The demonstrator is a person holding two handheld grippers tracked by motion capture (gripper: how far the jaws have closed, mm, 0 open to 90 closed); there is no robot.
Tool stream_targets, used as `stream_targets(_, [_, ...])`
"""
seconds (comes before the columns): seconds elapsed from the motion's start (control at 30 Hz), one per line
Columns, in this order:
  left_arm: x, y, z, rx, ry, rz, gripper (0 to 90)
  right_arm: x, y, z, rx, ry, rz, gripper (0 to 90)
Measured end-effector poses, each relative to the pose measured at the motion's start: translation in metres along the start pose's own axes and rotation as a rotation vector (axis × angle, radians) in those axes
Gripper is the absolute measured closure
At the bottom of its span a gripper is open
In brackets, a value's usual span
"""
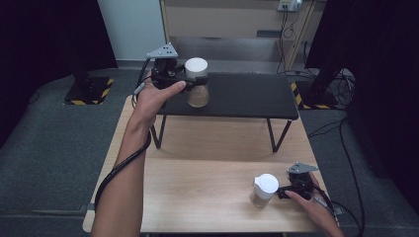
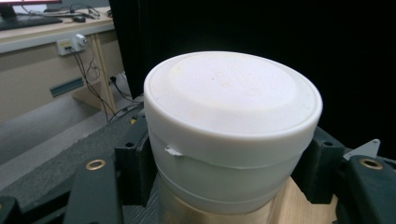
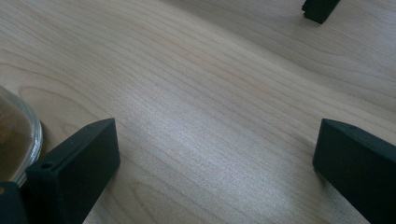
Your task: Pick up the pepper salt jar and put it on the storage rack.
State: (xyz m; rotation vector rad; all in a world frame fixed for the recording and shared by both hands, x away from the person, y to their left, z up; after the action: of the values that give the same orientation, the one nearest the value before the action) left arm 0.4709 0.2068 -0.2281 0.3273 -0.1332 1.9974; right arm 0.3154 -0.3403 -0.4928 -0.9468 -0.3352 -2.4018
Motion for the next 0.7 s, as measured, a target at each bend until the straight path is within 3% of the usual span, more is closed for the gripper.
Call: stream_targets(0.7, [-0.004,-0.024,-0.017,0.047,-0.05,0.061,33.0,0.0,0.001,0.0,0.002,-0.001,0.003,1.5])
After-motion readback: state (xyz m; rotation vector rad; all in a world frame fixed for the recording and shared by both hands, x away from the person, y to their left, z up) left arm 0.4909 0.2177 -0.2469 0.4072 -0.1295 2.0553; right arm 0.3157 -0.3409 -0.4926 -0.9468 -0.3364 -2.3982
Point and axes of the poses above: each handheld gripper's, and its own axes: x roughly backward along the jaws, z roughly out of its top, y roughly to its right, the point moved 6 cm from there along -x, roughly forward along the jaws, and after that the axes turned 5 degrees about -z, right-handed, at the moved point
